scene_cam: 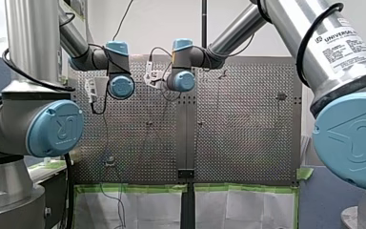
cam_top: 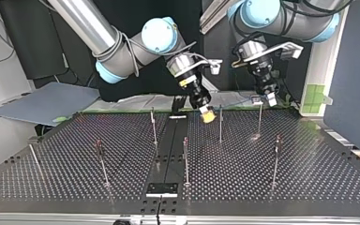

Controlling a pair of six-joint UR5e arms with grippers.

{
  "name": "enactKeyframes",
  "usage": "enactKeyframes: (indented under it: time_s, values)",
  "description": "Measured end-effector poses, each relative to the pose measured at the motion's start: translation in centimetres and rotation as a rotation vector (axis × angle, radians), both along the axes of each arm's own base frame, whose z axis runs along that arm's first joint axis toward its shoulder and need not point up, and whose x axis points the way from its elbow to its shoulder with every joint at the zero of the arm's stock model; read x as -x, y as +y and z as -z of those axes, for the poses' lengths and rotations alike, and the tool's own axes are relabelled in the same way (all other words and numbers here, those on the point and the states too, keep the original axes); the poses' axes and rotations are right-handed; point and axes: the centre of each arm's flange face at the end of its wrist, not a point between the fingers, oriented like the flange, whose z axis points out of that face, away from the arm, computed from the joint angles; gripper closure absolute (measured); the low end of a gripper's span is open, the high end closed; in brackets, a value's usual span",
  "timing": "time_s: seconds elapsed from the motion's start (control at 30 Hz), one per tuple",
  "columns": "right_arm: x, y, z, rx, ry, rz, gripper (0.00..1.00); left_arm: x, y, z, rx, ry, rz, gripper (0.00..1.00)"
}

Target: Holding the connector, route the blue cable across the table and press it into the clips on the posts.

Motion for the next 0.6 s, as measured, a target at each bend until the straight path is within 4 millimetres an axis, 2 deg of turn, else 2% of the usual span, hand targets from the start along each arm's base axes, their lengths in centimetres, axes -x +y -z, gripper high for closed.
enactKeyframes:
  time_s: [0.6]
  values:
    - [-1.1, -1.1, -6.4, -0.025, -0.034, -0.040, 1.00, -3.0, 1.9, -3.7, 0.006, -0.031, -0.016, 0.99]
